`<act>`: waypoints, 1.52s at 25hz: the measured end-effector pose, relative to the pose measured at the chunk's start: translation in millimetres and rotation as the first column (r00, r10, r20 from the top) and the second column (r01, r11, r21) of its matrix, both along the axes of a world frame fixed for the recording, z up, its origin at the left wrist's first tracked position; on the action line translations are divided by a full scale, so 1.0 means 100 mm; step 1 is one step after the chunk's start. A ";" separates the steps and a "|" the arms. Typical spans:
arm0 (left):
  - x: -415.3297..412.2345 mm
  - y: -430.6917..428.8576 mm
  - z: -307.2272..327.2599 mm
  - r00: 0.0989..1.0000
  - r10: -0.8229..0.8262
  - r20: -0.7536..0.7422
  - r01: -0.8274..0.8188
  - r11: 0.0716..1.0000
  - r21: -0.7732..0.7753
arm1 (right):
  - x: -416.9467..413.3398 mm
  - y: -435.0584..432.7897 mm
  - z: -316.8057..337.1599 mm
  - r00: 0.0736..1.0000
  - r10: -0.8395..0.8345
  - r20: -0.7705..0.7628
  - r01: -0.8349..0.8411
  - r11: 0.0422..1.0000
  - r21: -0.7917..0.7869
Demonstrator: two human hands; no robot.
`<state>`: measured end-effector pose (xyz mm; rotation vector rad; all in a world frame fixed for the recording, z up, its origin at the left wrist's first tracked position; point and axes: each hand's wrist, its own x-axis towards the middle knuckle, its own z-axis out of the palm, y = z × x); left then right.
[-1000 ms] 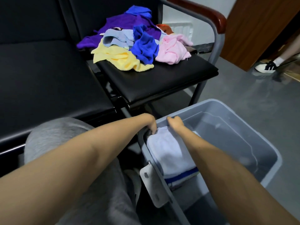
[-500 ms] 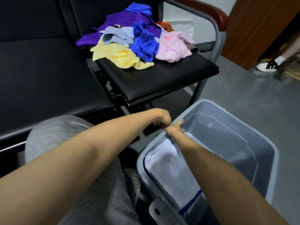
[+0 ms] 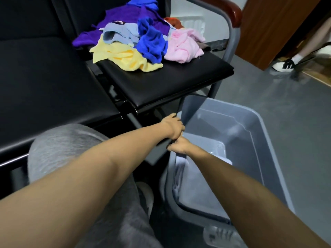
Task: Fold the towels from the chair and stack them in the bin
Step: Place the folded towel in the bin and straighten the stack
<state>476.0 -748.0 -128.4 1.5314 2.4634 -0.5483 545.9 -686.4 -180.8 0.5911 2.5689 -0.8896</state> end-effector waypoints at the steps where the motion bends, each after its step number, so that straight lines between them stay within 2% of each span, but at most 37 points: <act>1: 0.03 -0.02 0.00 0.999 0.000 -0.039 -0.001 1.000 -0.005 | 0.03 0.00 0.03 0.999 0.024 0.040 -0.024 1.000 -0.002; 6: 0.17 -0.11 0.13 0.993 0.075 -0.087 -0.080 0.995 -0.053 | 0.20 0.02 0.24 0.963 0.204 0.174 -0.211 0.977 0.020; 12: 0.32 -0.24 0.27 0.982 0.150 0.114 -0.155 0.987 0.037 | 0.41 0.10 0.47 0.826 0.328 0.458 -0.395 0.917 0.057; 18: 0.25 -0.21 0.27 0.964 0.142 0.225 -0.161 0.985 0.068 | 0.38 0.35 0.43 0.802 0.322 0.504 -0.400 0.915 0.052; 21: 0.12 -0.18 0.19 0.938 0.194 0.288 -0.238 0.963 0.123 | 0.35 0.29 0.42 0.863 0.267 0.428 -0.326 0.943 0.069; 23: 0.00 -0.25 0.15 0.910 0.258 0.324 -0.317 0.937 0.145 | 0.27 0.19 0.41 0.949 0.186 0.254 -0.210 0.975 0.071; 25: -0.14 -0.38 0.09 0.880 0.342 0.330 -0.407 0.900 0.153 | 0.18 0.03 0.38 0.991 0.107 0.080 -0.115 0.987 0.110; 28: -0.25 -0.59 0.02 0.829 0.427 0.362 -0.484 0.871 0.080 | 0.19 -0.22 0.23 0.999 0.022 -0.034 -0.013 0.967 0.253; 30: -0.28 -0.63 -0.01 0.844 0.401 0.355 -0.464 0.879 0.109 | 0.28 -0.28 0.16 0.989 0.083 -0.121 -0.024 0.907 0.421; 31: -0.28 -0.64 -0.01 0.856 0.384 0.346 -0.446 0.888 0.117 | 0.30 -0.27 0.15 0.981 0.129 -0.143 -0.047 0.882 0.470; 34: -0.27 -0.62 0.04 0.862 0.376 0.341 -0.424 0.903 0.074 | 0.31 -0.21 0.15 0.971 0.192 -0.141 -0.101 0.869 0.485; 38: -0.14 -0.57 0.17 0.940 0.274 0.201 -0.274 0.961 -0.029 | 0.46 0.04 0.16 0.962 0.263 -0.066 -0.201 0.856 0.477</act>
